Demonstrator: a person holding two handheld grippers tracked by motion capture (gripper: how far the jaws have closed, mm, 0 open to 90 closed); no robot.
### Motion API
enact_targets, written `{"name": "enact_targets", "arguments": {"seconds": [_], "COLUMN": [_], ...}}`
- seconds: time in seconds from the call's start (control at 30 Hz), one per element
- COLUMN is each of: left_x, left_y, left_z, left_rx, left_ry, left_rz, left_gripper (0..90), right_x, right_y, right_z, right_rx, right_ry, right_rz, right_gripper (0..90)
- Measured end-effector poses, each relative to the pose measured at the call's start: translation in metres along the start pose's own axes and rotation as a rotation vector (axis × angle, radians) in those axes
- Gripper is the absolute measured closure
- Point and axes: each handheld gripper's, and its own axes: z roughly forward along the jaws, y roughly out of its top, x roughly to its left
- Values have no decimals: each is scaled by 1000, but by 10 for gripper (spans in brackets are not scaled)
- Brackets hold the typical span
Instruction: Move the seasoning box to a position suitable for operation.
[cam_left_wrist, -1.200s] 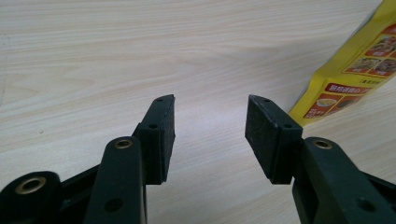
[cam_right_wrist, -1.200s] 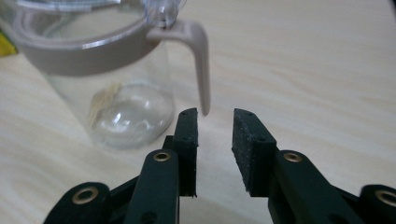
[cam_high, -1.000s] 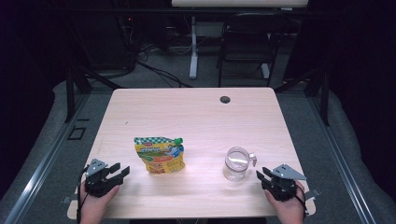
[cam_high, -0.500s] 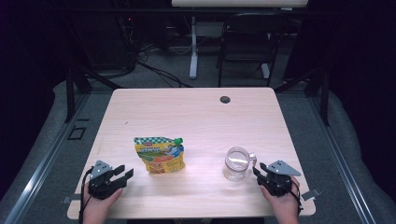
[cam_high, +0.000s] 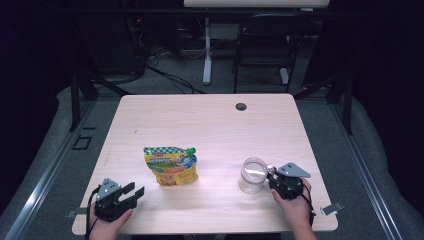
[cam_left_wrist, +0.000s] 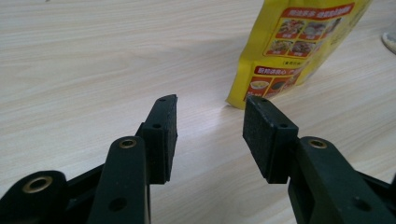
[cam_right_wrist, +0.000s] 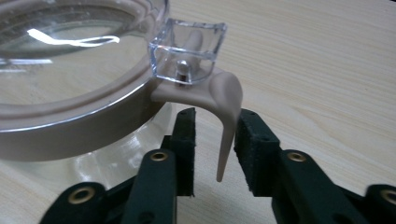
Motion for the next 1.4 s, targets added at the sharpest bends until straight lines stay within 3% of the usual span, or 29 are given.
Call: {"name": "enact_targets", "arguments": {"seconds": [0.27, 0.53, 0.8, 1.03, 1.4], "left_x": [-7, -17, -25, -32, -52], "left_y": [0, 3, 7, 9, 16], "left_z": [0, 5, 8, 11, 23], "left_rx": [-1, 4, 10, 8, 22], "left_ry": [-13, -67, -81, -100, -152], "left_rz": [23, 61, 102, 119, 194], "left_gripper": [554, 606, 606, 604, 604], "right_x": [-2, 5, 17, 29, 43], "right_y": [1, 2, 3, 2, -1], "right_z": [-3, -8, -10, -15, -22], "right_rx": [2, 8, 18, 28, 36], "right_ry": [-6, -37, -53, -29, 22], "right_rz": [20, 20, 46, 37, -18], "right_gripper": [816, 818, 814, 800, 787]}}
